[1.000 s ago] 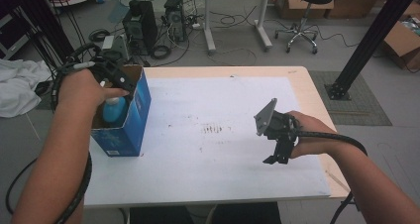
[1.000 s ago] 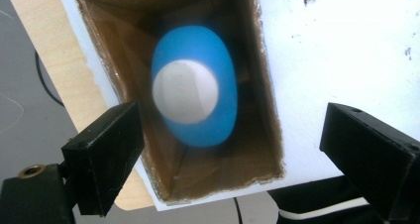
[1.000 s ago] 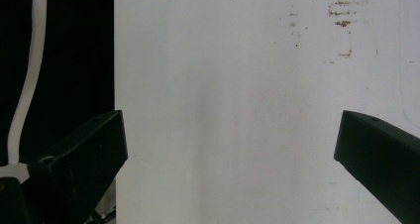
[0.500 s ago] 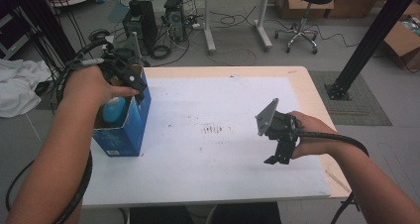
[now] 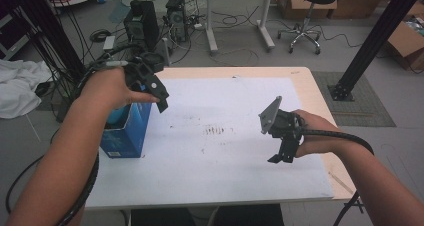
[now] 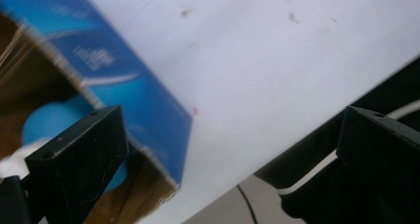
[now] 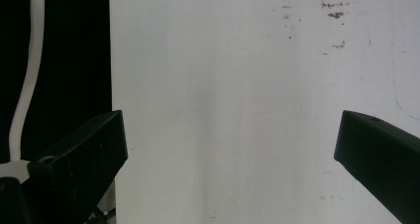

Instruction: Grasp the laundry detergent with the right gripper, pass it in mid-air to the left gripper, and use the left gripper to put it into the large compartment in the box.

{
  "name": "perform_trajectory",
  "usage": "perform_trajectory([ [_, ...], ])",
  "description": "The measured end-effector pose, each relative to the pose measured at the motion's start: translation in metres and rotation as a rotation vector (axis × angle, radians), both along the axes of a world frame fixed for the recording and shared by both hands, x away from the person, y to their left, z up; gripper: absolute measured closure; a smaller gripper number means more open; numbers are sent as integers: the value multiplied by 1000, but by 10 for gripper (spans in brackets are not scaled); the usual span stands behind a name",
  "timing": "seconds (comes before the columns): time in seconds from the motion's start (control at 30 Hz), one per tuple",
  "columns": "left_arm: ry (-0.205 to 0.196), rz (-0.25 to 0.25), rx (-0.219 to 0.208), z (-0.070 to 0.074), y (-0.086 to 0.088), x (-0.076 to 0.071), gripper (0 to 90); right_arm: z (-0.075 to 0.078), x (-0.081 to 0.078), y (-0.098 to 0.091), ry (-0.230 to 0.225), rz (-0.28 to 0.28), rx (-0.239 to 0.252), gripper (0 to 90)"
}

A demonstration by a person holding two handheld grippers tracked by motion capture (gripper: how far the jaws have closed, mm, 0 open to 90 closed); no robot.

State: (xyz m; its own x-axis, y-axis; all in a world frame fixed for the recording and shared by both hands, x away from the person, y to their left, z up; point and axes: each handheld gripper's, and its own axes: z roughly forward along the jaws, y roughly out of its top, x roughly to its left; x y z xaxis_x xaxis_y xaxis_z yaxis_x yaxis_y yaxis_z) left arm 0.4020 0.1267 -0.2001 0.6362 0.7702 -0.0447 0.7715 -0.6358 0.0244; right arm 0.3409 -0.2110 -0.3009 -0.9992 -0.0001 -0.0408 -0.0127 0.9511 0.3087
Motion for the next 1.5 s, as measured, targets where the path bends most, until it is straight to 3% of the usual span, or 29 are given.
perform_trajectory([
  [0.1,16,-83,3,-5,-15,-3,1,2,1,1,3,-1,-4,0],
  [0.33,34,-216,4,-14,-43,-14,1,11,5,1,4,-12,-20,0],
  [0.63,41,-364,24,-28,-60,-27,1,21,6,0,10,-9,-54,0],
  [0.73,51,-435,32,-34,-65,-31,1,23,8,0,10,-8,-62,0],
  [0.83,72,-534,13,-40,-70,-35,1,25,10,0,7,-9,-67,0],
  [1.07,66,-669,8,-49,-81,-39,1,27,16,-1,11,-12,-72,0],
  [1.33,74,-742,14,-51,-89,-44,1,24,16,-3,15,-13,-75,0],
  [1.5,66,-761,2,-49,-90,-46,1,26,17,-5,15,-18,-74,0],
])
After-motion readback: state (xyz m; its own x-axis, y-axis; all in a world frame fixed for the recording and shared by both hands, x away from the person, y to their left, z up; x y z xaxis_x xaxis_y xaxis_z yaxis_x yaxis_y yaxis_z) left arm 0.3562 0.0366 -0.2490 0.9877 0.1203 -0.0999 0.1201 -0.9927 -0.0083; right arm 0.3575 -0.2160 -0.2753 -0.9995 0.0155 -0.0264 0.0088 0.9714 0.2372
